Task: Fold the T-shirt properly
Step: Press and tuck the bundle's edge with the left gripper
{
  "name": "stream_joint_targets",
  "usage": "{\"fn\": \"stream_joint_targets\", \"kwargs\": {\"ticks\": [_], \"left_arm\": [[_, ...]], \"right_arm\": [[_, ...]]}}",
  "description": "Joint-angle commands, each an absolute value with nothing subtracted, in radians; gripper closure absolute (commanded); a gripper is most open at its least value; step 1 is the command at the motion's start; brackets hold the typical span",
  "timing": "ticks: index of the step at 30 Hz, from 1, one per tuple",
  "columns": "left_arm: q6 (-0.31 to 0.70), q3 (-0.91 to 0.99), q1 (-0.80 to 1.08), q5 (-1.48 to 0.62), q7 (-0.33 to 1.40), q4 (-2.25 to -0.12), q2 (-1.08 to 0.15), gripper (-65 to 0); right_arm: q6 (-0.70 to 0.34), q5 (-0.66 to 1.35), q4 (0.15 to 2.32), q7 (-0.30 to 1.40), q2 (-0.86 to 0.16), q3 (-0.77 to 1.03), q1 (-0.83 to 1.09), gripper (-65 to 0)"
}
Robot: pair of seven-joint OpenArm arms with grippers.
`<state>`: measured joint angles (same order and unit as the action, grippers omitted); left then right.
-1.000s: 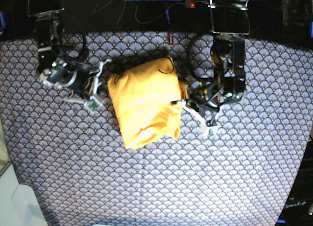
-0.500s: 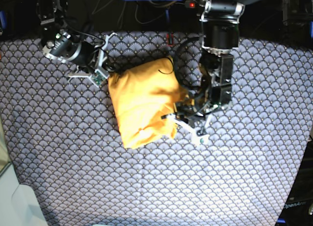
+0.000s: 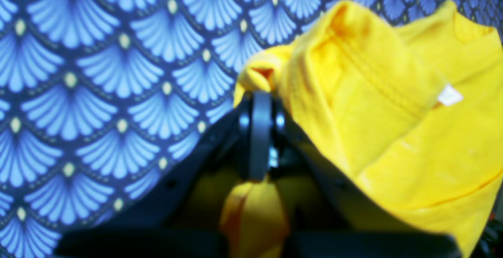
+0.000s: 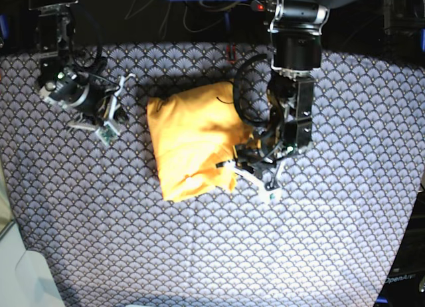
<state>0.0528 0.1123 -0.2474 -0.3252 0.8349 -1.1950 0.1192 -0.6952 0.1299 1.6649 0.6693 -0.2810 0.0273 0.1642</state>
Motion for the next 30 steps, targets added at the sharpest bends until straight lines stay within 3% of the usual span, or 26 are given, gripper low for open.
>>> {"fn": "stream_joint_targets", "kwargs": {"ticks": [1,11,21,30], "left_arm": [[0.064,0.108,-0.300,-0.340,0.811,-1.198,0.130,0.0],[0.061,0.025,-0.363,-0.348,0.765,-1.121,0.130,0.0],[0.059,0.088,-0.331,-0.473,0.885,-1.400,0.015,0.0],[0.058,0.047,-0.328,-0.487,0.932,-1.495,0.082,0.0]], "right_arm": [[-0.698,0.148,1.687,0.636,-0.280,0.028,0.156,0.0],[-0.698,0.148,1.758,0.633,-0.232,-0.058,0.236,0.0],[-0.698,0.147,1.759,0.630,-0.272,0.067,0.259,0.0],[-0.698,0.148,1.985,0.638,-0.249,0.077,0.321,0.0]]}}
